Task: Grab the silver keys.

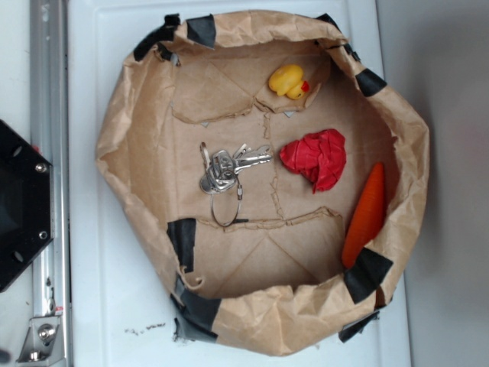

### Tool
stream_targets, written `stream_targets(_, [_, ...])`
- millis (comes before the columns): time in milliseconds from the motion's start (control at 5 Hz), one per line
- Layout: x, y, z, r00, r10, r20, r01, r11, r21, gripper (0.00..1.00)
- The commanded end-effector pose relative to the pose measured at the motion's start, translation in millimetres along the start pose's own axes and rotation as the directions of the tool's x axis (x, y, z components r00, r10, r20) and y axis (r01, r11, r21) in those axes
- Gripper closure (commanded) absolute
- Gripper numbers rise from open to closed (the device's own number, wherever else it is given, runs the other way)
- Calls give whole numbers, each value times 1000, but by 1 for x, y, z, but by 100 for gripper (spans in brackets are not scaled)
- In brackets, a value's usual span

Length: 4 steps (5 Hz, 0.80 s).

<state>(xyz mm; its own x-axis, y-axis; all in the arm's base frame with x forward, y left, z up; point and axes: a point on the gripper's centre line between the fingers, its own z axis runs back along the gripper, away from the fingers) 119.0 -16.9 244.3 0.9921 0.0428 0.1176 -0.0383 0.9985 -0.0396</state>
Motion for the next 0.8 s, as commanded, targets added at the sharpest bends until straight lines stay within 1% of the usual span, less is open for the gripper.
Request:
stream_targets(0, [0, 0, 0, 1000, 0, 0, 0, 1000, 0, 0])
stream_targets(200, [43, -9, -15, 991, 131, 9, -131, 990, 50, 0])
stream_targets(400, [83, -15, -25, 972, 235, 20, -235, 968, 85, 0])
stream_targets(600, [101, -11, -37, 915, 400, 55, -403, 912, 77, 0])
